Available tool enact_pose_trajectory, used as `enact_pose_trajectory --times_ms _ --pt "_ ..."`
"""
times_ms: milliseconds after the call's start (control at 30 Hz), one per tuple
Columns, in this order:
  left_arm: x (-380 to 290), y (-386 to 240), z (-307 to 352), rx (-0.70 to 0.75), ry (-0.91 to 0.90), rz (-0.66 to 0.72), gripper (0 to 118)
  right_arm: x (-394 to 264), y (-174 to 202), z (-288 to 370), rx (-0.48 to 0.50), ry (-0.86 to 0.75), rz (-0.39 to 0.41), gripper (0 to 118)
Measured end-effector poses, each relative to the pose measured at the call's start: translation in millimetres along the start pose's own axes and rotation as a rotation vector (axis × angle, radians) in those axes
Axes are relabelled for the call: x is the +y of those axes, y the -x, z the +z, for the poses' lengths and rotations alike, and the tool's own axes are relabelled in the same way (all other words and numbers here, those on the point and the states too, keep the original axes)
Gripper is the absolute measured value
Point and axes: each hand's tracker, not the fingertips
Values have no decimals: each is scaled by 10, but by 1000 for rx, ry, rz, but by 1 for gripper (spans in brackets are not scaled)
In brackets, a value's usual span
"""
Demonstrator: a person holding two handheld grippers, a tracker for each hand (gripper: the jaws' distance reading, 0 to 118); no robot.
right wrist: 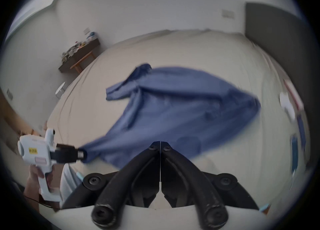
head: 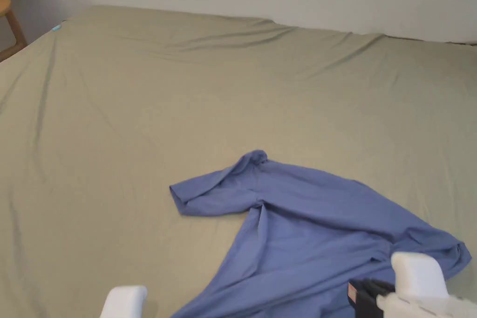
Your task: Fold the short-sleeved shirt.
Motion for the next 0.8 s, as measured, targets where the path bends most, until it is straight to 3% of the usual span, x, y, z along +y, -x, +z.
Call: enact_pose_trajectory --times_ms 33,67,100,133,167,267,333,433,567,600,733,767,800 --pt "6 8 -17 -1 2 -1 0 157 42 -85 4 -24 42 1" --pt "22 35 -31 -10 7 13 0 390 102 -237 -2 -41 94 14" --pt "31 58 -45 -21 7 28 0 651 149 -419 -24 -53 135 47" --pt "38 78 -48 -32 12 42 0 880 192 -607 -20 -72 164 100" --pt "56 119 -53 -46 25 43 0 1102 217 -832 12 -54 190 118" --pt "73 172 -71 -63 36 56 0 1772 309 -1763 113 58 152 118" --pt "109 183 -112 -71 56 66 0 2112 428 -2337 93 114 195 118" --pt "163 210 -166 -73 76 61 0 2378 449 -2930 22 166 359 118" --pt "187 259 -209 -101 103 76 0 2226 536 -3376 -99 252 700 118" --pt "190 275 -216 -104 107 79 0 2181 555 -3457 -73 269 744 118" --pt "219 321 -253 -126 121 103 0 2109 603 -3597 -57 298 720 118" --pt "217 317 -249 -127 121 102 0 2135 594 -3606 -44 282 696 110" --pt "215 317 -248 -129 121 104 0 2163 591 -3600 -2 270 661 91"
